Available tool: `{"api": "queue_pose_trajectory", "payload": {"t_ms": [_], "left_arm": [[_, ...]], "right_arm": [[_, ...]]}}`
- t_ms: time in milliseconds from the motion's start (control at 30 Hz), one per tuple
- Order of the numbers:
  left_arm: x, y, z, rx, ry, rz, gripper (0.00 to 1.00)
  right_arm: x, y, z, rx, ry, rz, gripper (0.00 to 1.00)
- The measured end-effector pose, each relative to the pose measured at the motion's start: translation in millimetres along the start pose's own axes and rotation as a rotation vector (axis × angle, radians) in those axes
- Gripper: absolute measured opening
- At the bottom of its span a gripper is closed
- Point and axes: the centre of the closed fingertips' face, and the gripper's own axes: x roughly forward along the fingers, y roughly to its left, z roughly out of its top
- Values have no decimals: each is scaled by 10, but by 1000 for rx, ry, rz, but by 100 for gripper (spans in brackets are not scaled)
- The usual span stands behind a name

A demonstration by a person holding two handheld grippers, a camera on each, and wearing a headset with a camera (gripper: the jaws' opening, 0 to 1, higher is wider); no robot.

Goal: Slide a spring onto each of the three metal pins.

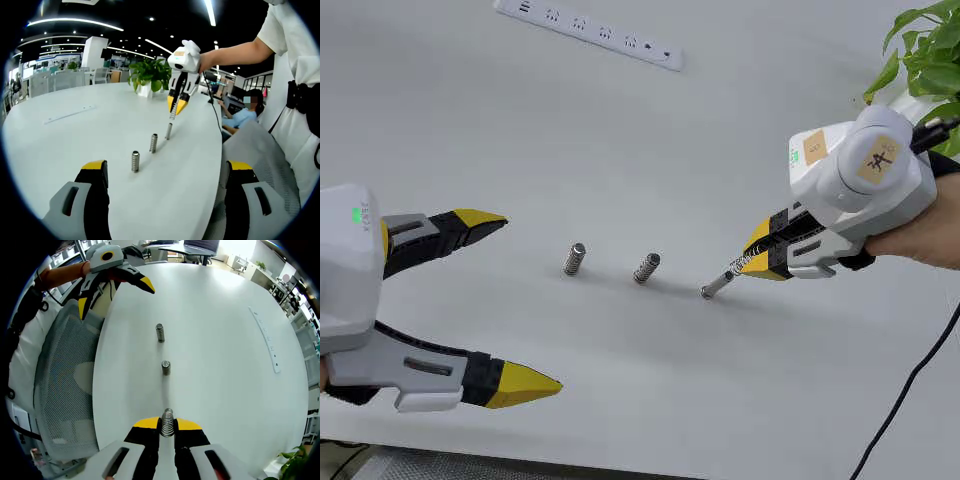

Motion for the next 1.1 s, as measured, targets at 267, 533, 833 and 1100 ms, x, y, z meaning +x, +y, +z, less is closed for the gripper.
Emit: {"api": "queue_pose_trajectory", "payload": {"t_ms": [267,533,833,1100], "left_arm": [[5,0,9,-9,-8,-2,97],[16,-2,27,-14,-16,-5,97],[34,-16,39,-20,-22,-14,96],[42,-35,34,-22,-24,-18,96]], "right_arm": [[67,52,-7,-13,21,7,7],[74,68,2,-18,29,10,7],[99,40,-52,-36,46,15,7],[137,11,-80,-38,49,18,7]]}}
